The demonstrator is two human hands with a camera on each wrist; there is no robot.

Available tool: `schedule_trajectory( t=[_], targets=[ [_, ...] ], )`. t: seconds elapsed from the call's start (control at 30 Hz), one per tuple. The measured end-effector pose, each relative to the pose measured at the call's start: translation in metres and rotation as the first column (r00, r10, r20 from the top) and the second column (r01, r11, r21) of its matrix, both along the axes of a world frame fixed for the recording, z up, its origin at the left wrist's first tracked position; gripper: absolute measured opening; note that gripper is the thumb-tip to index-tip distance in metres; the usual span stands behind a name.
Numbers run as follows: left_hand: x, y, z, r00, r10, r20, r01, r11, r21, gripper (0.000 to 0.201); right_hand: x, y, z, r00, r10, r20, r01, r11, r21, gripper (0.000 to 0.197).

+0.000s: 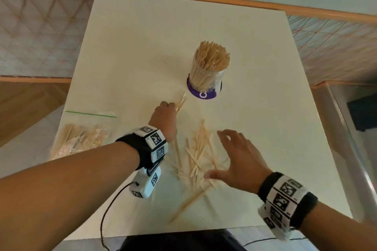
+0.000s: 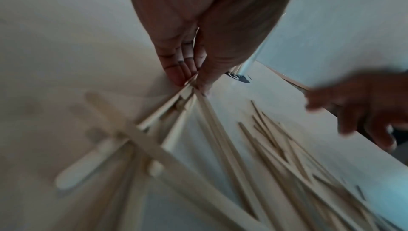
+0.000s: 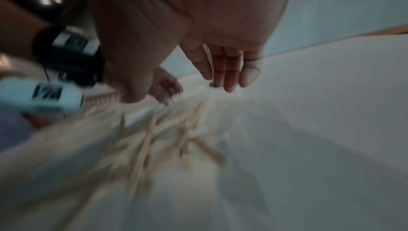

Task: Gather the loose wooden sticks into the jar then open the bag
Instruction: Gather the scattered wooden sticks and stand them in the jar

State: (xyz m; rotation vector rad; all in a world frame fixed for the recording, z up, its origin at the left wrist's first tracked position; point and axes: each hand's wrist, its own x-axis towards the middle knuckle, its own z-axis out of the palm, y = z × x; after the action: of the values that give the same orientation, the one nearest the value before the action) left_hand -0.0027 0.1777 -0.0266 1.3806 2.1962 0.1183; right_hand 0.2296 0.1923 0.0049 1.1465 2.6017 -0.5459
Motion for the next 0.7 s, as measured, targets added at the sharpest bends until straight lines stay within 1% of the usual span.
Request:
schedule_trajectory(
  t=[0.03,0.07,0.1,0.13,0.2,0.3,0.37,0.4,0.43,0.47,0.5,0.53,0.57,0.6,0.63,0.67,0.7],
  targets=[
    [-0.006,-0.005,-0.001,1.0,0.005,0.009,-0.005,1.0,0.016,0.04,0.014,-0.012,-0.009,0.994,0.049,0.102,-0.046,0.999,-0.025,0.129],
    [-0.012,-0.01,-0.002,1.0,0.017,0.016,-0.017,0.999,0.027,0.038,0.024,-0.022,-0.016,0.984,0.084,0.159,-0.08,0.996,-0.03,0.136],
    [-0.017,-0.014,-0.003,0.999,0.031,0.031,-0.032,0.999,0.033,0.035,0.031,-0.029,-0.022,0.977,0.104,0.185,-0.103,0.995,-0.018,0.136],
    [-0.02,-0.018,-0.004,0.998,0.041,0.05,-0.042,0.998,0.036,0.033,0.035,-0.034,-0.027,0.978,0.107,0.178,-0.111,0.994,0.014,0.131],
    [-0.02,-0.023,-0.006,0.995,0.05,0.086,-0.054,0.998,0.04,0.03,0.035,-0.035,-0.035,0.994,0.075,0.08,-0.081,0.994,0.076,0.113],
    [-0.012,-0.03,-0.004,0.989,0.037,0.141,-0.05,0.995,0.086,0.024,0.024,-0.024,-0.039,0.996,0.0,-0.089,0.006,0.998,0.057,0.081],
    [-0.006,-0.035,-0.001,0.983,-0.006,0.183,-0.016,0.993,0.118,0.023,0.017,-0.021,-0.038,0.984,-0.058,-0.168,0.065,0.997,0.034,0.065],
    [-0.005,-0.038,0.003,0.983,-0.023,0.184,0.001,0.993,0.119,0.027,0.014,-0.02,-0.037,0.978,-0.08,-0.195,0.091,0.995,0.045,0.06],
    [-0.004,-0.042,0.007,0.989,-0.028,0.149,0.014,0.995,0.095,0.036,0.012,-0.022,-0.035,0.975,-0.102,-0.198,0.115,0.992,0.055,0.06],
    [-0.004,-0.048,0.012,0.997,-0.024,0.068,0.022,0.999,0.037,0.051,0.011,-0.027,-0.033,0.976,-0.124,-0.178,0.135,0.989,0.053,0.069],
    [-0.005,-0.056,0.016,0.999,-0.025,-0.028,0.024,0.999,-0.047,0.069,0.012,-0.032,-0.03,0.981,-0.144,-0.134,0.15,0.988,0.036,0.083],
    [-0.006,-0.066,0.018,0.995,-0.045,-0.094,0.032,0.99,-0.135,0.086,0.014,-0.039,-0.028,0.986,-0.148,-0.079,0.149,0.989,0.014,0.1],
    [-0.005,-0.077,0.02,0.991,-0.076,-0.11,0.053,0.978,-0.202,0.099,0.015,-0.047,-0.027,0.991,-0.129,-0.017,0.129,0.992,0.0,0.111],
    [-0.003,-0.087,0.019,0.99,-0.11,-0.093,0.085,0.968,-0.235,0.107,0.017,-0.054,-0.028,0.995,-0.098,0.029,0.099,0.995,-0.004,0.116],
    [0.0,-0.097,0.015,0.987,-0.145,-0.063,0.128,0.966,-0.226,0.109,0.017,-0.058,-0.031,0.996,-0.082,0.045,0.082,0.997,-0.009,0.113],
    [0.004,-0.103,0.01,0.983,-0.18,-0.028,0.171,0.967,-0.19,0.107,0.015,-0.059,-0.033,0.996,-0.084,0.023,0.084,0.996,-0.015,0.104],
    [0.009,-0.107,0.006,0.979,-0.202,0.013,0.202,0.97,-0.137,0.1,0.012,-0.058,-0.036,0.995,-0.093,-0.018,0.093,0.995,-0.025,0.092]
  ],
)
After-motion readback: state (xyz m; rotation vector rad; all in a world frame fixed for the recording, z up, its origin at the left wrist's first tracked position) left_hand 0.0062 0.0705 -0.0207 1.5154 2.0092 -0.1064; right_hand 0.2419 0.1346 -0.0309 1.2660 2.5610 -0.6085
